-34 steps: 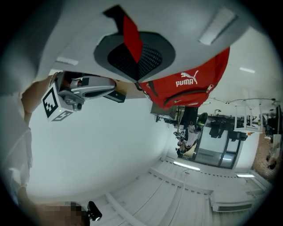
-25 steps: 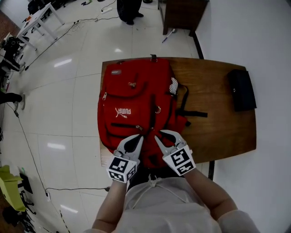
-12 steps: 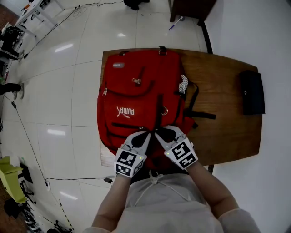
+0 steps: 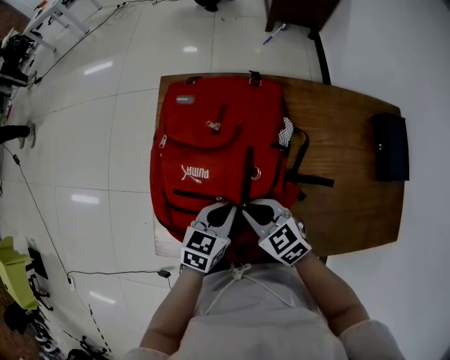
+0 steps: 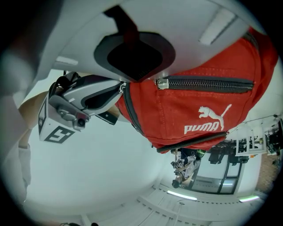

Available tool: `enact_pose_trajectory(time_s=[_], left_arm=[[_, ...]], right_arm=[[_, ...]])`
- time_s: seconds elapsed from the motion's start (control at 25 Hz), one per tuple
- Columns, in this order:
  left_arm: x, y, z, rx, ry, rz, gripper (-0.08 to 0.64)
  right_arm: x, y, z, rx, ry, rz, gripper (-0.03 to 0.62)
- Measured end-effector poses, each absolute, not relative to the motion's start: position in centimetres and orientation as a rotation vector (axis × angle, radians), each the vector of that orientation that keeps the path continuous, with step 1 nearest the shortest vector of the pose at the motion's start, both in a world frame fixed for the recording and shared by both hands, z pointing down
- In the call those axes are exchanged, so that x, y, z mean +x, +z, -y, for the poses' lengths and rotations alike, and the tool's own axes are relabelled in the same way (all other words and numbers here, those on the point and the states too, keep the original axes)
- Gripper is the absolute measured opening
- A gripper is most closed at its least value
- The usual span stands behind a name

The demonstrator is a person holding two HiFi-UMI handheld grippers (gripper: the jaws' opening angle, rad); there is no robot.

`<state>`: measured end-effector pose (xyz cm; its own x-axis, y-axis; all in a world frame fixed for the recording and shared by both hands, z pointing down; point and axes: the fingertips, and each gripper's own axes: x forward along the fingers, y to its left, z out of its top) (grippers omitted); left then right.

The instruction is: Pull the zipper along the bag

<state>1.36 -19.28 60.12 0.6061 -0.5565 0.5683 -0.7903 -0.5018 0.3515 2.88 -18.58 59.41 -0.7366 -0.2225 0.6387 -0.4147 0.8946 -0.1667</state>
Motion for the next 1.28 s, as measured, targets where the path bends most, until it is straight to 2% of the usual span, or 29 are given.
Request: enact_pose_trajectory(time_s=[0.16, 0.2, 1.04, 1.28], left_arm=[[1.4, 60.4, 19.3, 2.243, 0.535, 1.053, 0.006], [1.5, 60.4, 19.3, 2.243, 0.532, 1.050, 0.006], [1.4, 61.7, 18.9, 2.175, 0.608, 1.015, 0.005], [1.3, 61.5, 18.8, 2.179, 0.597, 1.031, 0.005]], right_arm=[[3.3, 59.1, 18.2, 0.420, 0.409, 2.412, 0.035], [3.3, 59.0, 18.1, 0.412, 0.411, 2.414, 0.008], [5.1, 56.8, 22.3, 0.441, 0.018, 2.252, 0.006], [5.0, 54.9, 24.9, 0.498, 0.032, 2.291, 0.006]])
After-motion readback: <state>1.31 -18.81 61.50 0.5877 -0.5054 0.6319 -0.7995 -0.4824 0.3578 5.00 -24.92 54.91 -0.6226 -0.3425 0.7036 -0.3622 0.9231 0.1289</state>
